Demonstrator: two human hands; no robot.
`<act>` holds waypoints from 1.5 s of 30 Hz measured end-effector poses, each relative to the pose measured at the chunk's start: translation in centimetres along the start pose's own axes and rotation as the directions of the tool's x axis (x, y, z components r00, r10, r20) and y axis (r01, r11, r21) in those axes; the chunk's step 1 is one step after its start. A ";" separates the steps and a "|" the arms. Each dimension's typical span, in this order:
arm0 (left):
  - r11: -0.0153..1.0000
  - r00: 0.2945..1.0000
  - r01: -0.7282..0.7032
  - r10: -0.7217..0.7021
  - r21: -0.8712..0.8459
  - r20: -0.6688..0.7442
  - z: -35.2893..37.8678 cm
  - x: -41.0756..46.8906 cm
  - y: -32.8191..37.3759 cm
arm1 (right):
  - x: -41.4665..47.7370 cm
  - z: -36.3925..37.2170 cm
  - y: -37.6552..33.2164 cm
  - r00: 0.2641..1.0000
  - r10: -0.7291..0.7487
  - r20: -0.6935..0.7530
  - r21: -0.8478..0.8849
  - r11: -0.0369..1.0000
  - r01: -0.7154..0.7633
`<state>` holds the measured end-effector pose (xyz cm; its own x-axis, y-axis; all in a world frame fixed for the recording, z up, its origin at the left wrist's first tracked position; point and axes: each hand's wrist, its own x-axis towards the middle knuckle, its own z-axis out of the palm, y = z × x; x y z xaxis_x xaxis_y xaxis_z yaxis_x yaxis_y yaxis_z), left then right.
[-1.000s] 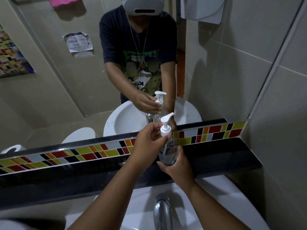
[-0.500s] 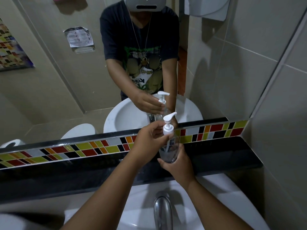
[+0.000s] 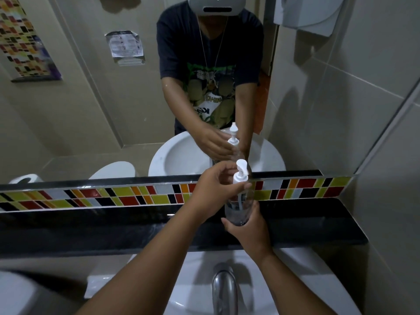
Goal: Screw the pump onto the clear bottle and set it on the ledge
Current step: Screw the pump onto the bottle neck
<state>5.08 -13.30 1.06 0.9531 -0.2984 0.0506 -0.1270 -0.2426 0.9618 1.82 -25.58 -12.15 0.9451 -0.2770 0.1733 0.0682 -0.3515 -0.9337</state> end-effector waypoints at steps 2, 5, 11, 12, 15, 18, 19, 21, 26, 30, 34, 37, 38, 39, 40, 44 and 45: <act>0.999 1.000 0.011 -0.011 -0.051 -0.006 -0.4 -0.3 -0.2 | 0.0 0.1 0.0 1.000 0.009 -0.010 0.005 1.000 -0.009; 0.995 1.000 0.023 -0.024 -0.101 -0.005 -0.5 -0.7 -0.4 | -0.1 0.1 0.2 1.000 0.007 -0.022 -0.008 1.000 -0.007; 0.997 1.000 0.008 -0.006 -0.076 0.020 -0.2 -0.7 -0.6 | -0.2 -0.2 -0.3 1.000 0.023 0.008 -0.007 1.000 -0.023; 0.997 1.000 0.010 -0.008 -0.076 0.022 0.0 -0.7 -0.7 | -0.2 -0.2 -0.3 1.000 0.028 0.014 -0.009 1.000 -0.028; 0.996 1.000 0.012 -0.011 -0.088 0.016 0.6 -0.8 -1.2 | -0.1 -0.4 -0.6 0.999 0.044 0.032 -0.002 0.999 -0.044; 0.995 0.997 0.017 -0.024 -0.100 -0.075 1.1 -0.8 -1.4 | -0.2 -0.5 -0.9 0.997 0.072 0.041 -0.013 0.997 -0.071; 0.994 0.994 0.016 -0.027 -0.104 -0.102 1.1 -0.7 -1.3 | -0.2 -0.5 -1.0 0.996 0.075 0.039 -0.019 0.997 -0.074; 0.993 0.992 0.021 -0.035 -0.117 -0.121 1.1 -0.5 -1.2 | -0.2 -0.5 -0.9 0.997 0.075 0.031 -0.024 0.997 -0.075; 0.989 0.997 0.006 -0.016 -0.145 -0.069 0.3 -0.7 -1.1 | -0.1 -0.3 -0.8 0.997 0.071 0.011 -0.027 0.997 -0.071; 0.985 0.998 -0.001 -0.009 -0.174 -0.057 0.6 -1.2 -0.9 | -0.2 -0.4 -0.8 0.998 0.060 0.016 -0.015 0.998 -0.060; 0.985 0.990 -0.016 -0.010 -0.174 -0.143 1.8 -1.3 -0.7 | -0.2 -0.4 -0.9 0.997 0.053 0.049 -0.005 0.999 -0.052; 0.989 0.972 -0.060 0.028 -0.132 -0.233 2.5 -1.2 -0.8 | -0.2 -0.4 -0.6 0.997 0.062 0.046 0.012 0.998 -0.063; 0.990 0.969 -0.067 0.036 -0.121 -0.245 2.5 -1.2 -0.9 | -0.2 -0.3 -0.5 0.997 0.063 0.040 0.009 0.998 -0.064; 0.990 0.969 -0.072 0.041 -0.119 -0.245 2.5 -1.2 -1.0 | -0.2 -0.3 -0.4 0.997 0.065 0.038 0.005 0.998 -0.065; 0.988 0.971 -0.076 0.044 -0.131 -0.236 2.3 -1.2 -1.1 | -0.2 -0.2 -0.4 0.997 0.069 0.036 -0.001 0.998 -0.069; 0.979 0.988 -0.074 0.046 -0.192 -0.146 1.6 -1.6 -1.0 | -0.1 -0.2 -0.3 0.999 0.039 0.016 -0.005 0.999 -0.038; 0.982 0.991 -0.066 0.043 -0.180 -0.128 1.6 -1.6 -1.0 | -0.1 -0.2 -0.3 0.999 0.038 0.016 0.001 0.999 -0.038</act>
<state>3.26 -14.02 -0.40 0.9741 -0.1878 0.1263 -0.1383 -0.0526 0.9890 1.66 -25.68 -11.84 0.9520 -0.2757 0.1329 0.0327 -0.3400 -0.9399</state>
